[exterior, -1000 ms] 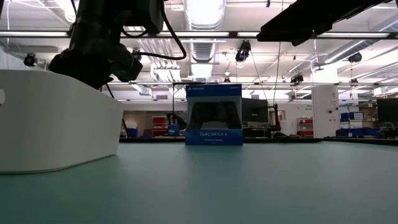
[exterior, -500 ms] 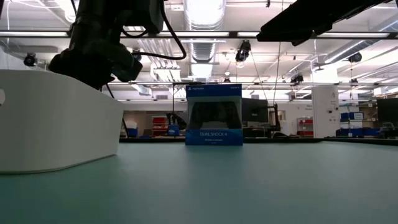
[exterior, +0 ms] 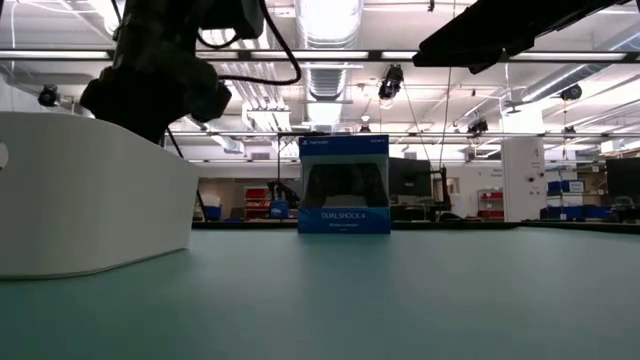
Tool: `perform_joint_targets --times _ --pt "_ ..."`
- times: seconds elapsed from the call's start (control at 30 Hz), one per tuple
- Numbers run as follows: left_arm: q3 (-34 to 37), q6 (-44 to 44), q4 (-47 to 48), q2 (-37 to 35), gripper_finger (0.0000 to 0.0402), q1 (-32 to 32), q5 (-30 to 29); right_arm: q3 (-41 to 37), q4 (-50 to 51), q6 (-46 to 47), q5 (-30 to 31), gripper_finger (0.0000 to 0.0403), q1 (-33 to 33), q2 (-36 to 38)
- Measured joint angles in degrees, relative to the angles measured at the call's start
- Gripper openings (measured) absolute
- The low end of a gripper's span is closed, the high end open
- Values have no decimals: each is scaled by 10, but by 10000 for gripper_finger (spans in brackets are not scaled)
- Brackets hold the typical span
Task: Pick and place USB-C Cables
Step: Return to Home Position
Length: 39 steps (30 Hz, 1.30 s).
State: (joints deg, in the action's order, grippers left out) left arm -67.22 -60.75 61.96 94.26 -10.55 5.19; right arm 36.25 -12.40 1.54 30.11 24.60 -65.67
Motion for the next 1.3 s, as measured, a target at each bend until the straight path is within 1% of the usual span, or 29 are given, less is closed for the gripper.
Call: perform_joint_targets --times 0.2,0.27,0.33,0.4,0.5,0.6,0.7,0.8,0.97,1.03,1.13,1.23,1.3 --pt "-17 29 -1 -24 110 -6 -1 0 2 -11 0 178 0 0" --pt "-18 44 -8 -35 110 -13 -24 -1 2 -20 0 178 0 0" --pt "-17 77 -29 -47 110 -25 -58 -2 1 -30 -1 178 0 0" --pt "-17 127 -57 -61 110 -43 -82 -5 1 -40 -4 178 0 0" --pt "-14 239 -136 -84 109 -80 -89 -17 -16 -51 -5 178 0 0" --pt "2 354 -235 -110 109 -118 -105 -40 -72 -69 -5 172 0 0" --pt "19 420 -294 -140 109 -138 -125 -69 -145 -90 -5 161 0 0" --pt "49 461 -328 -175 104 -145 -149 -89 -201 -98 -6 144 -4 0" --pt "125 528 -411 -239 73 -140 -153 -92 -211 -90 -6 110 -25 0" --pt "159 542 -441 -269 57 -137 -153 -92 -219 -92 -15 94 -38 0" --pt "204 552 -477 -314 33 -128 -153 -91 -234 -104 -57 70 -72 0" --pt "246 552 -503 -360 9 -117 -153 -88 -238 -112 -123 50 -114 0" --pt "272 553 -521 -389 3 -110 -154 -88 -241 -114 -150 38 -139 0"
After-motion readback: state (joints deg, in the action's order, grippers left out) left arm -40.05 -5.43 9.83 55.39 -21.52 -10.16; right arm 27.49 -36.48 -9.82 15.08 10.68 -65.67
